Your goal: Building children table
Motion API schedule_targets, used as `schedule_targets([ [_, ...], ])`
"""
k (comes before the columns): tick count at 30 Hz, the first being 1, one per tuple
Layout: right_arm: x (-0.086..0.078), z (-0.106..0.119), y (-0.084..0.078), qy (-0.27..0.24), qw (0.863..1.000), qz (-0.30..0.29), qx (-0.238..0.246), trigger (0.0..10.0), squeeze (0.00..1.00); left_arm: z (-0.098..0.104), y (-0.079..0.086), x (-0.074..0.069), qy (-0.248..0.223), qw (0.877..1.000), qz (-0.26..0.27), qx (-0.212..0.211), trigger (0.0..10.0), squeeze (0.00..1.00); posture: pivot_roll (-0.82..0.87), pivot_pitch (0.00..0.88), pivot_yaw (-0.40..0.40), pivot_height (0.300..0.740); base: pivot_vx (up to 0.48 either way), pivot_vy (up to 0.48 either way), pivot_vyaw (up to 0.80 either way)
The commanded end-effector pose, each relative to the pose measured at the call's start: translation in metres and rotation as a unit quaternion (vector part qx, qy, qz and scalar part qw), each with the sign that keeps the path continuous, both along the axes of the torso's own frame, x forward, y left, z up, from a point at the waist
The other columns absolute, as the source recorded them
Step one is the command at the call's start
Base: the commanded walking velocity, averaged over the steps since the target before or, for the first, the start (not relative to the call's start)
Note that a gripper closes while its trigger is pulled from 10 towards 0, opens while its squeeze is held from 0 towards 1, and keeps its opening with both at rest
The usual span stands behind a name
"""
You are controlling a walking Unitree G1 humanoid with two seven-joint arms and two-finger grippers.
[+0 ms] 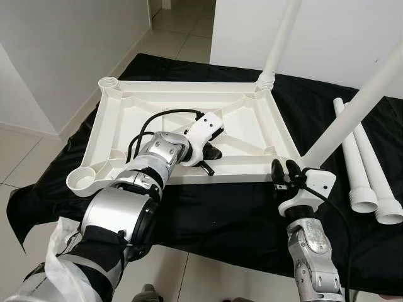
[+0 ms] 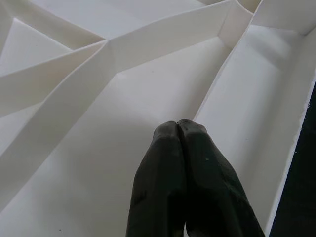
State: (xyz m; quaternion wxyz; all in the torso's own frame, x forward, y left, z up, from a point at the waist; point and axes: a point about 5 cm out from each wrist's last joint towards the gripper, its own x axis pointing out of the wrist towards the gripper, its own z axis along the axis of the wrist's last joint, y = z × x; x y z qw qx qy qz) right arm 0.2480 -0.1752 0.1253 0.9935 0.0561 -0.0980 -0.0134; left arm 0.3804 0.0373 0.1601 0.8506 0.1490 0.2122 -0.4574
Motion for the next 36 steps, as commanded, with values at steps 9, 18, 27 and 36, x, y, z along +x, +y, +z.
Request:
schedule_targets([
  [9,-0.003,-0.004,-0.001,0.005,1.000,-0.010,-0.005,10.0,0.00,0.013,0.013,0.020,-0.134,0.958,0.252,0.017,10.0,1.00,0.00,0.000,-0.006,0.740,0.000,0.000,0.00],
  [18,-0.019,-0.003,-0.009,-0.016,0.998,-0.068,0.009,10.0,0.00,0.019,0.004,0.017,-0.112,0.976,0.185,-0.029,10.0,1.00,0.00,0.000,-0.012,0.740,0.000,0.000,0.00],
  [27,-0.035,-0.010,-0.015,-0.005,0.993,-0.115,-0.001,10.0,0.00,0.010,0.004,0.011,-0.097,0.989,0.115,0.001,10.0,0.00,0.00,0.000,-0.015,0.740,0.000,0.000,0.00],
  [36,-0.045,-0.013,-0.023,-0.001,0.991,-0.136,-0.009,10.0,0.00,0.007,0.004,0.007,-0.074,0.994,0.079,-0.017,10.0,1.00,-0.01,0.000,-0.010,0.740,0.000,0.000,0.00],
])
